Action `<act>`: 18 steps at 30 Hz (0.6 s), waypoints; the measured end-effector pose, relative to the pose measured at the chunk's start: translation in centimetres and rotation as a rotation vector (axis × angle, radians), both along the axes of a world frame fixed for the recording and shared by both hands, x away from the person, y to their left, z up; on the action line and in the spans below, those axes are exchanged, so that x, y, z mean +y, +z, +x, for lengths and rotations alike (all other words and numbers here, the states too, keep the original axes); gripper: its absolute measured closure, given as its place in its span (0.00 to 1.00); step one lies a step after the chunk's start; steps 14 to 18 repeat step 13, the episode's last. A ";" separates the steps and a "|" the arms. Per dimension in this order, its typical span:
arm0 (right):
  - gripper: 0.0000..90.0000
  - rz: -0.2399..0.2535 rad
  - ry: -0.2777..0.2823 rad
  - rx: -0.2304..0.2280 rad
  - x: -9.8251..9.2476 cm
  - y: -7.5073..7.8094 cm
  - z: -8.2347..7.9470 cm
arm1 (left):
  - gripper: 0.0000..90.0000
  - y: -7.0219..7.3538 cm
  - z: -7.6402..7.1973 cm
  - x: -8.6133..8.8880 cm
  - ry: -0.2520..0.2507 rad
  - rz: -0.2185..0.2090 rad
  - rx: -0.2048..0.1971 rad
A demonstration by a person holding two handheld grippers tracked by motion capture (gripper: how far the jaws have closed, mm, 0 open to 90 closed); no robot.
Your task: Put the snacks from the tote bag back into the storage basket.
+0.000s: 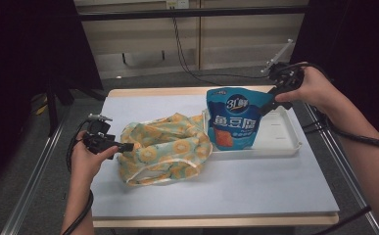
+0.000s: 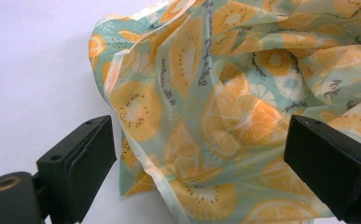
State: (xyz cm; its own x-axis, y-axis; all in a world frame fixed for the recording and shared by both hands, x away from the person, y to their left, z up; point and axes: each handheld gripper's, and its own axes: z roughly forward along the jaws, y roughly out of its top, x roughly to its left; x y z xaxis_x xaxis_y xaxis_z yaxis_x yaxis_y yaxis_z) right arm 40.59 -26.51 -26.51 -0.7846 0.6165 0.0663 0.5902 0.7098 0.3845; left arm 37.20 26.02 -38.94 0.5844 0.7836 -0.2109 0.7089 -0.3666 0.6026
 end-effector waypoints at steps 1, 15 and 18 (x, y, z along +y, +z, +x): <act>0.19 -0.006 -0.008 -0.002 -0.3 -0.1 -0.2 | 0.09 0.0 0.0 0.0 0.001 -0.001 0.000; 0.13 0.036 -0.076 -0.018 -2.8 -1.8 -2.5 | 0.07 0.2 -0.1 0.2 0.002 -0.011 -0.004; 0.13 0.036 -0.076 -0.018 -2.8 -1.8 -2.5 | 0.07 0.2 -0.1 0.2 0.002 -0.011 -0.004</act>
